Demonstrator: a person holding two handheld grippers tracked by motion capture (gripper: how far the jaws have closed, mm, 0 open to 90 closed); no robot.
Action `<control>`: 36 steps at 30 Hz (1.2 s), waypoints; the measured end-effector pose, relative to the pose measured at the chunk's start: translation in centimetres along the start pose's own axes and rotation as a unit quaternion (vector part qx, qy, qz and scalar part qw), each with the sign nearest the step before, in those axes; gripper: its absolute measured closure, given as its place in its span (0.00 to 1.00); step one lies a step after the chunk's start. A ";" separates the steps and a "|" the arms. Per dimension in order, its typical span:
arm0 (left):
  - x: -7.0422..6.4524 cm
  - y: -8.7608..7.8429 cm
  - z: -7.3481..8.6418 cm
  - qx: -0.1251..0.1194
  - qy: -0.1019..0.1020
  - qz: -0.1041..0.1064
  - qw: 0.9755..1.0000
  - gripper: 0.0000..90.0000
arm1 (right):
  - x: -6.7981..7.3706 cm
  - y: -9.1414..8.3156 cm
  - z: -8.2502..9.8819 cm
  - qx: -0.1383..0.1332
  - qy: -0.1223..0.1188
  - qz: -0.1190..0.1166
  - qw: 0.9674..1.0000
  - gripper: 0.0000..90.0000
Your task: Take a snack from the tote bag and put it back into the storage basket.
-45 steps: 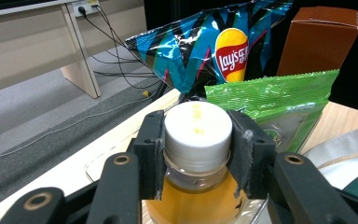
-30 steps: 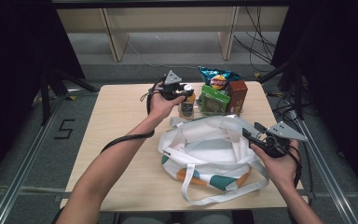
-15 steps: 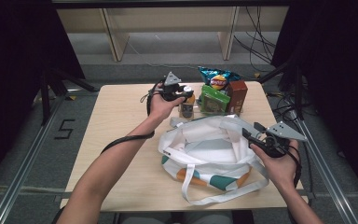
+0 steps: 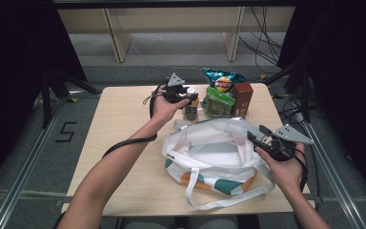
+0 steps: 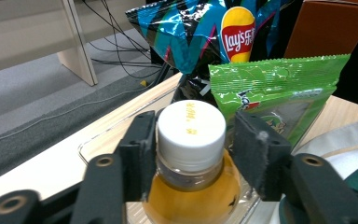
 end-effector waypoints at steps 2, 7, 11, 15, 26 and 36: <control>-0.1 0.0 0.0 -0.002 -0.002 0.001 1.000 0.48 | 0.0 0.1 0.0 -0.006 0.000 0.001 1.000 0.51; -0.2 -0.1 -0.1 -0.008 -0.006 -0.002 1.000 0.40 | 0.0 0.0 0.0 0.002 -0.005 -0.002 1.000 0.51; -0.3 -0.6 -0.3 -0.013 -0.010 -0.003 1.000 0.35 | 0.0 0.0 0.0 -0.001 -0.002 0.000 1.000 0.51; -0.6 -1.1 -0.5 -0.016 -0.008 -0.003 1.000 0.34 | 0.2 0.0 0.0 -0.007 0.010 0.007 1.000 0.51; -1.6 -3.2 -1.1 -0.015 -0.013 -0.006 1.000 0.32 | 0.0 0.0 0.0 0.002 -0.003 -0.001 1.000 0.51; -3.0 -5.0 -0.9 -0.016 -0.016 -0.003 1.000 0.32 | 0.0 -0.1 0.0 0.004 -0.006 0.002 1.000 0.51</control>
Point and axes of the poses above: each handheld gripper's, and its own axes: y roughly forward along the jaws, z roughly out of its underside, x roughly to its left, the point moved 4 cm from there along y, roughly forward along the jaws, and after that the axes turned 10 degrees about y, right-handed, at the moved point
